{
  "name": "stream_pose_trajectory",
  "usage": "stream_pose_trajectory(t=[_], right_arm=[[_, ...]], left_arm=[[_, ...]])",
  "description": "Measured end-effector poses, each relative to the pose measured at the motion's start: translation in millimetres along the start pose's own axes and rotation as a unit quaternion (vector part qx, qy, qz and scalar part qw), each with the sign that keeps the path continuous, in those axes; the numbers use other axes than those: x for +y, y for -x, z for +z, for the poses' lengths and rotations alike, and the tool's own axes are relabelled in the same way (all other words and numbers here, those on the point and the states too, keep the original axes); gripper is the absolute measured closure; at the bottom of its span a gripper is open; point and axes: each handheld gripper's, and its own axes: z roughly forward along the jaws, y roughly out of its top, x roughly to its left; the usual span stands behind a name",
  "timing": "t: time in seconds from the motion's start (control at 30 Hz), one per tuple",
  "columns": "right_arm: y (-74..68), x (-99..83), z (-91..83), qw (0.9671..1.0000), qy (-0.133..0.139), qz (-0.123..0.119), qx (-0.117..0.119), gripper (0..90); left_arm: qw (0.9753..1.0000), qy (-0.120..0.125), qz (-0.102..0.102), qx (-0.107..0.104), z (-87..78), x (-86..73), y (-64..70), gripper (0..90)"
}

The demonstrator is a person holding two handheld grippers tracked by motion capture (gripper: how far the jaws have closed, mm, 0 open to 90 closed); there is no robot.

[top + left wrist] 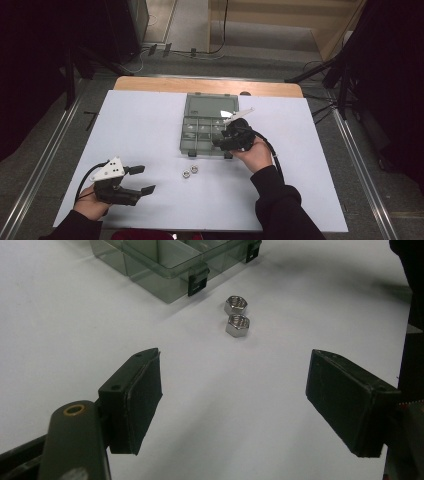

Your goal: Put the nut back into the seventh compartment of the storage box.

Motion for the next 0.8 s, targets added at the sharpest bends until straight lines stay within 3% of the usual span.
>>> stream_pose_trajectory(t=[0.1, 0.27, 0.37, 0.8], right_arm=[[-2.5, 0.4, -3.0, 1.0000, 0.008, -0.004, 0.005, 40.6], [-12.3, 0.9, -14.4, 0.9989, 0.033, -0.030, 0.016, 33.5], [-17.0, -0.6, -19.1, 0.9983, 0.042, -0.030, 0.028, 31.7], [-38.7, -5.4, -28.5, 0.9969, 0.043, -0.047, 0.047, 29.0]], left_arm=[[1.0000, 0.000, 0.000, 0.000, -0.2, 0.1, 0.1, 22.7], [1.0000, 0.001, 0.001, 0.000, -0.8, 0.3, 0.4, 22.7], [1.0000, 0.001, 0.001, -0.001, -1.0, 0.5, 0.6, 22.7], [1.0000, 0.004, 0.001, -0.004, -1.5, 0.9, 0.8, 22.7]])
